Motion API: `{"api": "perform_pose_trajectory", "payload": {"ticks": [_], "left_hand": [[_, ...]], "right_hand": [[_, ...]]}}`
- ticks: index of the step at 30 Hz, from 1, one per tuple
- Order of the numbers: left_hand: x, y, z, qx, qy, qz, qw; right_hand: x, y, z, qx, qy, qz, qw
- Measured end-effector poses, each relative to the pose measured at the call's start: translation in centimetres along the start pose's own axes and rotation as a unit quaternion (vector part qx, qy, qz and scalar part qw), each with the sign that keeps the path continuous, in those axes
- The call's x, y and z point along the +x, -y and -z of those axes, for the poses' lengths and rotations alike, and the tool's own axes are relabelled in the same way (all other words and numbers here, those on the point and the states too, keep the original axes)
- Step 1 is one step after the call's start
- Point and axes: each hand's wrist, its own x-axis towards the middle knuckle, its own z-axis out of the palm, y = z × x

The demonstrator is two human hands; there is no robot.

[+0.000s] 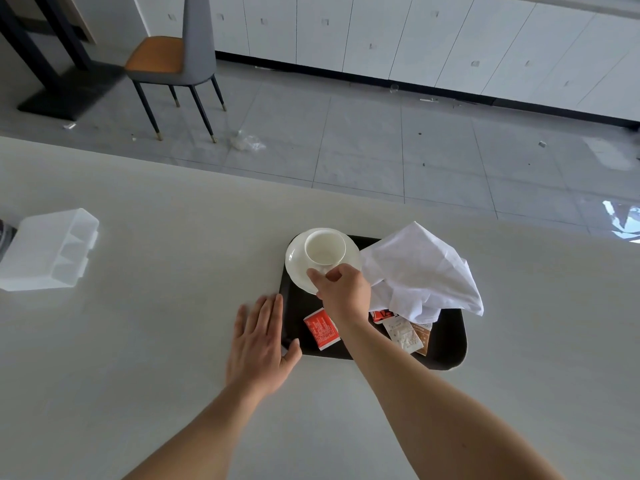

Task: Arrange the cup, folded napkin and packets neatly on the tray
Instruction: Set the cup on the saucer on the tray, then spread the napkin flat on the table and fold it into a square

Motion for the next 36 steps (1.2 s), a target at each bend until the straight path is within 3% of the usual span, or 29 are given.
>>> {"api": "perform_pose_trajectory", "payload": {"ticks": [8,16,23,26,28,31,36], "left_hand": [[0.1,-0.1,0.4,-0.005,0.003,0.002,1.000],[0.5,-0.7,1.7,-0.089,0.009,0.043,0.995],[0.3,-4.8,3.1,-0.088,-0.062,0.033,0.994],[-0.1,-6.9,2.9,-0.083,-0.067,0.003,0.994],[-0.6,-8.6,2.2,-0.065,-0.051,-0.017,0.996],[-1.3,-10.7,0.6,-0.011,-0.022,-0.003,1.000],[-1.3,-10.8,-1.5,0.023,-0.008,0.067,0.997]], "right_hand": [[-0.5,-1.4,2.3,0.041,-0.015,-0.015,0.999],[-2.3,-5.9,8.6,-0.039,-0.027,0.020,0.999],[-2.4,-7.8,14.4,-0.028,-0.175,0.065,0.982],[-1.2,-8.3,16.3,-0.107,-0.238,0.101,0.960],[0.1,-8.6,17.2,-0.180,-0.217,0.085,0.956],[2.0,-8.9,17.9,-0.256,-0.121,0.048,0.958],[3.4,-9.6,17.4,-0.265,-0.068,0.037,0.961]]}}
